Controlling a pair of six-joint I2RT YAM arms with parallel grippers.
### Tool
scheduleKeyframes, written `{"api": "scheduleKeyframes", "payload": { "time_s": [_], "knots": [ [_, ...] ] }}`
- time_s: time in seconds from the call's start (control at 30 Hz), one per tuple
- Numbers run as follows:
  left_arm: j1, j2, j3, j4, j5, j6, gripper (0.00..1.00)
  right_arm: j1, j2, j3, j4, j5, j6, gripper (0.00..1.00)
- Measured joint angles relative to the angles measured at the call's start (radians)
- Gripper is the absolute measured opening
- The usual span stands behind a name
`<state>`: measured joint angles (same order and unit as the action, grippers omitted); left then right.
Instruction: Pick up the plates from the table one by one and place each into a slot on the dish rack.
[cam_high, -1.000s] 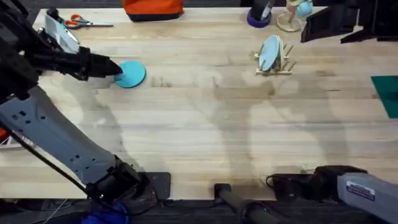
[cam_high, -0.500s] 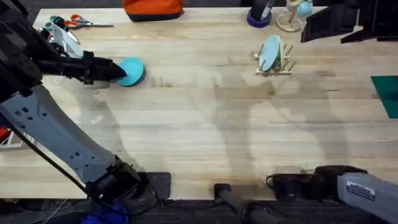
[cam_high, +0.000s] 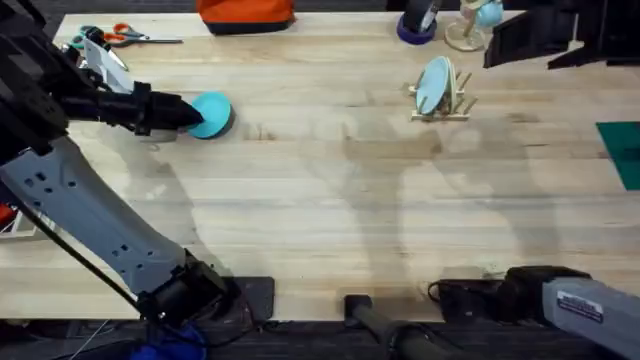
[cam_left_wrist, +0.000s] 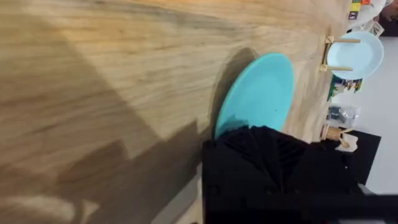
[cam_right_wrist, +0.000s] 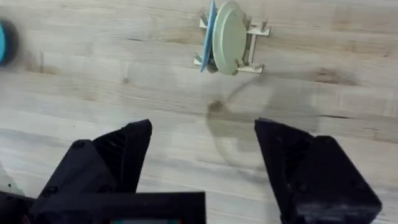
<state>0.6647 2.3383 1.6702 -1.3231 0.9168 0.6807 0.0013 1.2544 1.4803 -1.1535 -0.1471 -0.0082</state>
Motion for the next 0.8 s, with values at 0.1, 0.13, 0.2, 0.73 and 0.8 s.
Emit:
{"api": "scheduleKeyframes", "payload": {
  "time_s": [0.1, 0.13, 0.2, 0.73, 0.8],
  "knots": [
    [0.0, 0.0, 0.0, 0.0, 0.0, 0.0, 0.04, 0.0, 0.0, 0.0, 0.0, 0.0, 0.0, 0.995],
    [0.0, 0.0, 0.0, 0.0, 0.0, 0.0, 0.04, 0.0, 0.0, 0.0, 0.0, 0.0, 0.0, 0.995],
    [0.0, 0.0, 0.0, 0.0, 0.0, 0.0, 0.04, 0.0, 0.0, 0.0, 0.0, 0.0, 0.0, 0.995],
    [-0.002, 0.007, 0.019, -0.019, -0.005, -0.01, 0.039, 0.0, 0.0, 0.0, 0.006, 0.0, 0.0, 0.995],
    [-0.003, 0.019, 0.048, -0.039, -0.009, -0.012, 0.039, 0.0, 0.0, 0.0, 0.007, 0.0, 0.0, 0.995]
  ]
}}
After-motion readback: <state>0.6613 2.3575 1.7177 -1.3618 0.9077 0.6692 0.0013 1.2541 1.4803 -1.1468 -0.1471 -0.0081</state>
